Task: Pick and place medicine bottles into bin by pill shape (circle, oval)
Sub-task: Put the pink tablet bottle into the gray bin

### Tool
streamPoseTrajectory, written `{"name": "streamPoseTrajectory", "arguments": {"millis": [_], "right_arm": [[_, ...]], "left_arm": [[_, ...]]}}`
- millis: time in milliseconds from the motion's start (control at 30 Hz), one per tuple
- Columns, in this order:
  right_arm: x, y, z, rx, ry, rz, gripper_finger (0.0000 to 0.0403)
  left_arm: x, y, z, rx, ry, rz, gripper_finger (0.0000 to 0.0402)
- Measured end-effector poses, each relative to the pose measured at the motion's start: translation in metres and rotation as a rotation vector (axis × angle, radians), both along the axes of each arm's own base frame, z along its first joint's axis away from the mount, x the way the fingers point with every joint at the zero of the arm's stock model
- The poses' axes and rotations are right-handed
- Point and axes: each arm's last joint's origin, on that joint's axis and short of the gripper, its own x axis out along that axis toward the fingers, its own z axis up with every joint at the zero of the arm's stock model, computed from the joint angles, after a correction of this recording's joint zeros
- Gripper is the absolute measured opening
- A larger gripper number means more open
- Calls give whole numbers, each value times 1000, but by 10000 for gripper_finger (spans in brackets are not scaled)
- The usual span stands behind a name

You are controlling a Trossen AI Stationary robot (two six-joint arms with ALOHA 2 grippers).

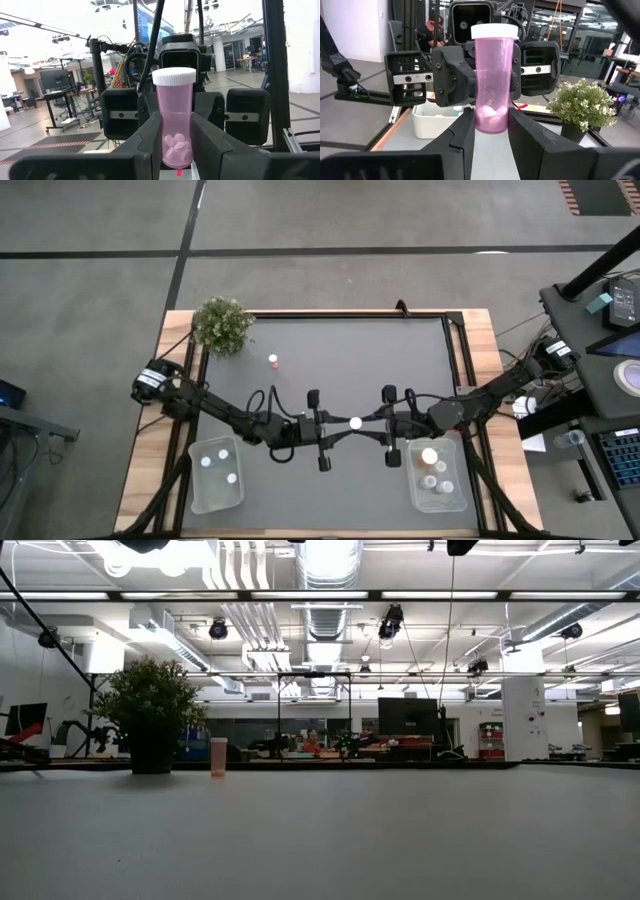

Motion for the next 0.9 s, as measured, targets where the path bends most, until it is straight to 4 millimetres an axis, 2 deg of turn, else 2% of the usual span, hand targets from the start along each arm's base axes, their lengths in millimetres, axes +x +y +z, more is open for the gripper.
{"name": "streamPoseTrajectory", "arguments": {"millis": [600,900], "right_arm": [[0,-1,2,14,-15,-5,112],[0,-1,2,-3,-17,-2,64]], "left_arm": [[1,2,-1,5,10,3,66],[1,1,0,10,9,-15,66]]}}
